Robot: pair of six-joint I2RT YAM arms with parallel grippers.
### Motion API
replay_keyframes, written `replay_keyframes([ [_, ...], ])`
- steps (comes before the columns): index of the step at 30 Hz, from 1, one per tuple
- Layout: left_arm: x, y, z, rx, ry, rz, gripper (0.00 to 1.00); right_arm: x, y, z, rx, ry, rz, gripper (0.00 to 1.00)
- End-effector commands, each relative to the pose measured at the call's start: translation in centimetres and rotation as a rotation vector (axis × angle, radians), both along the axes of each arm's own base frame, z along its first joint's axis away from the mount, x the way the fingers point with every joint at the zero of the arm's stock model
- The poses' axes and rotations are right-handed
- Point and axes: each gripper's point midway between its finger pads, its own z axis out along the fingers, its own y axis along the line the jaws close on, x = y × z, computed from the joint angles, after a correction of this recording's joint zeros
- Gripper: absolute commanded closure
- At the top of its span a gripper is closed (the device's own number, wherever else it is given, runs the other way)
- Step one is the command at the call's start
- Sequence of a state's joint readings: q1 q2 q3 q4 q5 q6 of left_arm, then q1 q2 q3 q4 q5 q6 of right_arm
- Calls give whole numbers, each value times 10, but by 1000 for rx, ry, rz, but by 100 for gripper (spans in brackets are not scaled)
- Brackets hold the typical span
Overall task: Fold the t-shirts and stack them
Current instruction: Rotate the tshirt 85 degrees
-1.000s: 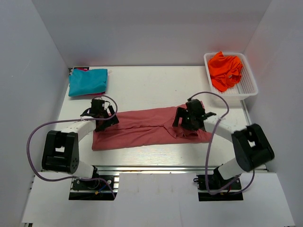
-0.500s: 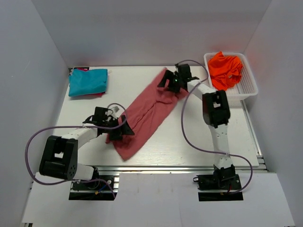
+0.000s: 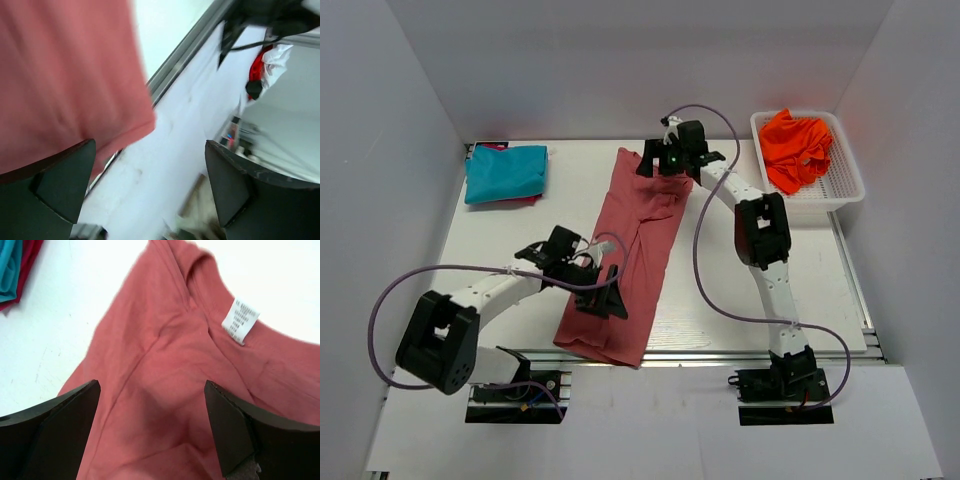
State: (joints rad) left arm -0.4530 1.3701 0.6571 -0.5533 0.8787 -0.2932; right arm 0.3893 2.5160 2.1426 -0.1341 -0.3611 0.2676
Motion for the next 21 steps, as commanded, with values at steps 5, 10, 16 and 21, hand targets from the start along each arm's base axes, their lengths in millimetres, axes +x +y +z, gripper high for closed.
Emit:
replay_keyframes([
  [5, 71, -7, 72, 16, -450, 119, 0, -15, -3, 107, -151, -211, -53, 10],
  [10, 125, 76, 55, 426, -504, 695, 0, -67, 11, 66, -260, -24, -79, 10],
  [16, 126, 99, 36, 489, -478, 866, 0, -107, 23, 11, -313, 166, -149, 10],
  [21, 129, 103, 25, 535, -452, 867, 0, -105, -1, -29, -394, 272, -283, 10],
])
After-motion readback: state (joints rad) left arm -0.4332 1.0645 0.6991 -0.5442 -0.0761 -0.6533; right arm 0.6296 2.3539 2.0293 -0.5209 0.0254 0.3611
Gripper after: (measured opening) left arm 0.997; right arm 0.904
